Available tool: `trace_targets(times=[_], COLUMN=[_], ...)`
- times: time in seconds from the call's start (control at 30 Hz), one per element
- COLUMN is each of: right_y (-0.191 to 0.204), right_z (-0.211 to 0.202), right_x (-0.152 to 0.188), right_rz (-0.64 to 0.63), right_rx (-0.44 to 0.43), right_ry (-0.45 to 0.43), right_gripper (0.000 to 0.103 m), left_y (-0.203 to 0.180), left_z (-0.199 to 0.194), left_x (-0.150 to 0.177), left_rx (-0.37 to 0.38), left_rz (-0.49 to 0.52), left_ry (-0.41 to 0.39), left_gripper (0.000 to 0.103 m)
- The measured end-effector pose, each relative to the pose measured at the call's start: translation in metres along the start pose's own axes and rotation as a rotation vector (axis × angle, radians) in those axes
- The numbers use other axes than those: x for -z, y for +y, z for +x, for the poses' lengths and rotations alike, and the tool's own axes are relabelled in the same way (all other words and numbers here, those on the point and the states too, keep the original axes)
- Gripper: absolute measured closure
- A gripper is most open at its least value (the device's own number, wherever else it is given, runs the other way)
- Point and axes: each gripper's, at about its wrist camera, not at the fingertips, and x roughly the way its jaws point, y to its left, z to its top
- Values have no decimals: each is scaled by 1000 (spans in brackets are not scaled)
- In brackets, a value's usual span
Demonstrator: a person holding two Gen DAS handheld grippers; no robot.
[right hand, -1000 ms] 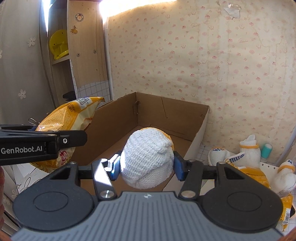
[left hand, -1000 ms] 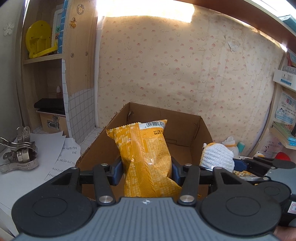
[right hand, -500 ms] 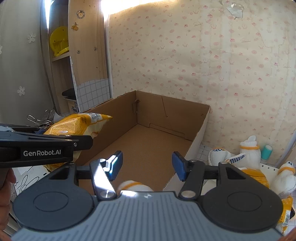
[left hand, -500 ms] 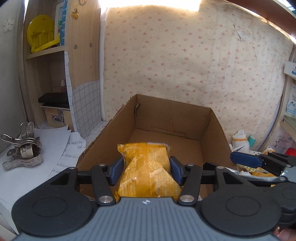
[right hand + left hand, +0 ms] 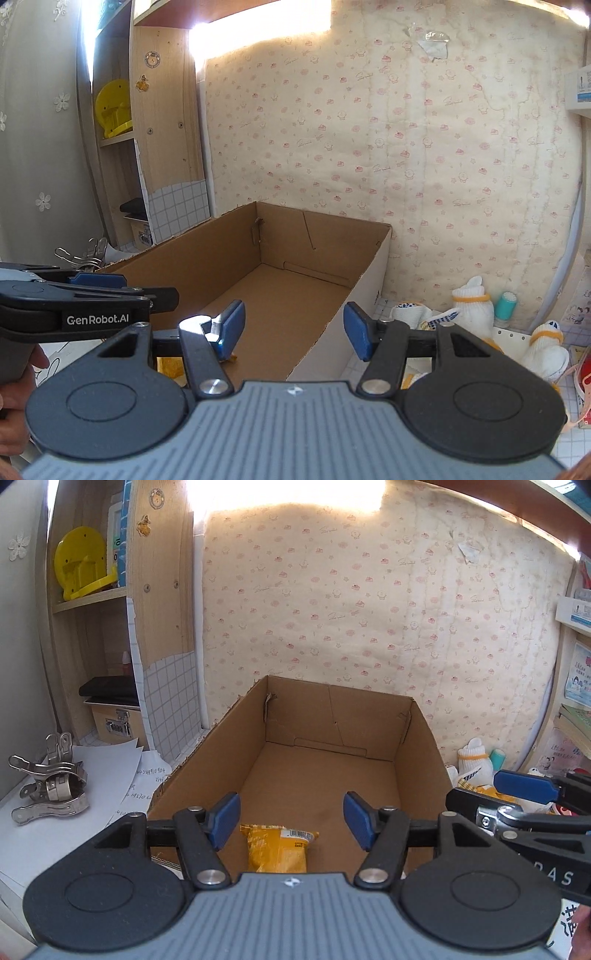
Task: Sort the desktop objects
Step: 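Open left tool to drop the yellow bag while right tool drops the white ball into the box, then grasp another white knit ball with right tool while left tool returns to the pile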
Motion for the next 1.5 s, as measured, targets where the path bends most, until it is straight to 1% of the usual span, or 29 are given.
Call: trace_targets(times=[0.07,0.2,0.33,0.4,0.47,0.53,0.63,0.77,0.9,1.0,1.07,1.17,1.27,1.3,1.33,1.4,1.5], right_y=[-4,-16,-30,-38,-47,-55,-71,-79,-78,-76,-77,-77,-75,-76,-76,-78,-79], right_z=[-7,-26,-48,-59,-69,-74,-78,-76,-66,-59,-55,-48,-41,-39,-37,-33,-35], right_x=[3,10,20,27,36,47,70,99,124,135,139,139,140,141,142,145,146], right_rz=[4,21,25,38,46,58,87,111,133,136,144,137,137,145,150,162,175], right_rx=[7,42,87,126,164,193,230,254,251,263,256,253,237,230,223,203,194], right_ry=[-7,-29,-44,-52,-51,-34,14,75,131,151,155,165,177,185,194,210,204], right_gripper=[45,44,44,44,43,41,40,39,38,32,31,27,27,27,30,40,44], left_y=[-4,-9,-22,-31,-43,-57,-71,-86,-97,-102,-103,-102,-102,-102,-103,-105,-107], left_z=[-5,-17,-35,-41,-48,-53,-55,-55,-54,-52,-50,-47,-45,-44,-44,-42,-39], left_x=[1,1,4,7,11,16,24,32,40,45,48,49,49,50,50,51,53], left_rx=[1,33,92,120,165,197,236,262,279,284,286,283,280,280,279,275,280], left_rz=[-1,-8,-2,4,19,44,55,75,92,103,103,99,100,101,105,116,120], left_ry=[-12,-36,-69,-77,-79,-79,-70,-57,-46,-35,-24,-17,-14,-13,-10,-11,-1], left_gripper=[38,38,37,37,37,36,36,36,36,36,36,36,36,36,36,36,36])
